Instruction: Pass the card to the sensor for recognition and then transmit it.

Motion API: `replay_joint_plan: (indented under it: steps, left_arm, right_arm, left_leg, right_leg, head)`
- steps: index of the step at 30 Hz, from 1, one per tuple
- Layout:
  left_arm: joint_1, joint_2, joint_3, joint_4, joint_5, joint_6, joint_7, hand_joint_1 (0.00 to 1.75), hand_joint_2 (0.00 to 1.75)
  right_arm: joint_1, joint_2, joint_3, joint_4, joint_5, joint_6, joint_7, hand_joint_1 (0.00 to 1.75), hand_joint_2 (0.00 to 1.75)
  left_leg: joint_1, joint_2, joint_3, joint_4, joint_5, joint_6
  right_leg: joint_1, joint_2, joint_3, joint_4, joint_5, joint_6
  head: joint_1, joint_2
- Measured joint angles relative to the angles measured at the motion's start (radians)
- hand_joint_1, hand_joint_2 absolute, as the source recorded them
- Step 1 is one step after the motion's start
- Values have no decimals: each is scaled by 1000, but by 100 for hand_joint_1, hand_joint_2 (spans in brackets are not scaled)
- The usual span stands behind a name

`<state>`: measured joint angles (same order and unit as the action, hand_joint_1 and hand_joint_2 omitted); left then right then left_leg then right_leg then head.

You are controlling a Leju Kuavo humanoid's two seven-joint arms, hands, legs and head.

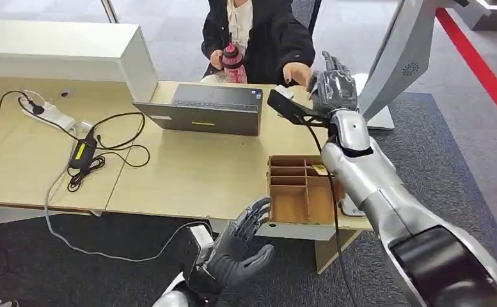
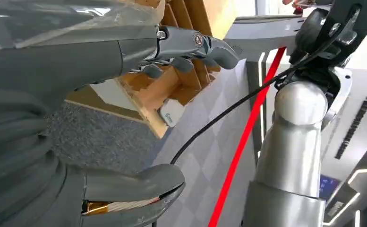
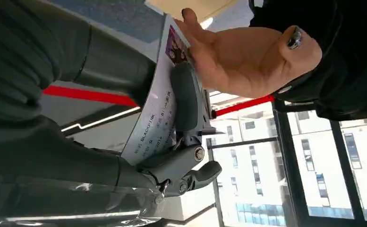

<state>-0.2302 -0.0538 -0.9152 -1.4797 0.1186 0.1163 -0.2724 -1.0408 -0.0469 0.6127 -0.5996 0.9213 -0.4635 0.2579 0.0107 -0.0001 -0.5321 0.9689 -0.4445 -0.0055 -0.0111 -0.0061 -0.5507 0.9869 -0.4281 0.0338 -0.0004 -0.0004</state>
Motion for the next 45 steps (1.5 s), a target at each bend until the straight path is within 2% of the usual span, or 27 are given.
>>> replay_joint_plan:
  steps: [5,6,7,8,17,22,26,30,34,39,45]
  left_arm:
    - [-6,-2,-1,14,3,-3,0,0,175]
    - [-7,-3,-2,17,4,-3,0,0,175]
    - [-9,-3,-2,19,7,-3,-2,0,175]
    - [-10,-3,-2,21,9,-2,-3,0,175]
    - [-21,-4,-2,39,27,6,-14,0,175]
    - [-30,-11,-3,52,30,22,-21,0,175]
    - [-32,-15,-3,61,27,37,-20,0,175]
    - [-31,-17,-3,64,12,58,-9,0,175]
    - [-25,-17,-3,64,-3,73,2,0,175]
    - [-11,-17,0,59,-14,90,12,0,175]
    - [16,1,9,32,-27,141,30,0,175]
  right_arm:
    - [-8,3,5,56,-14,9,18,175,175]
    - [-9,3,6,64,-14,9,19,162,175]
    - [-9,3,7,73,-14,9,20,16,175]
    - [-9,3,8,81,-14,9,20,0,175]
    - [-13,3,16,120,-14,-22,11,0,175]
    - [-23,3,16,130,-66,-79,-33,0,175]
    - [-27,5,14,128,-144,-143,-107,0,175]
    - [-17,16,-1,94,-269,-165,-205,0,175]
    - [22,25,-10,24,-356,-164,-252,0,175]
    - [101,21,-10,-111,-418,-163,-270,0,175]
    - [295,-31,-9,-368,-435,-172,-214,0,175]
  left_leg:
    - [0,0,0,0,0,0]
    - [0,0,0,0,0,0]
    - [0,0,0,0,0,0]
    - [0,0,0,0,0,0]
    - [0,0,0,0,0,0]
    - [0,0,0,0,0,0]
    - [0,0,0,0,0,0]
    - [0,1,0,0,0,0]
    - [0,0,0,0,0,0]
    - [0,1,1,0,0,0]
    - [0,0,1,0,0,0]
  right_leg:
    - [0,0,0,0,0,0]
    - [0,0,0,0,0,0]
    - [0,0,0,0,0,0]
    - [0,0,0,0,0,0]
    - [0,0,0,0,0,0]
    - [0,0,0,0,0,0]
    - [0,0,0,0,1,0]
    - [0,0,0,0,0,0]
    - [0,0,0,0,0,0]
    - [0,0,0,0,0,0]
    - [0,0,0,-1,0,0]
  head:
    - [0,0]
    - [0,0]
    - [0,0]
    - [0,0]
    - [0,0]
    - [0,0]
    - [0,0]
    - [0,0]
    - [0,0]
    - [0,0]
    - [0,0]
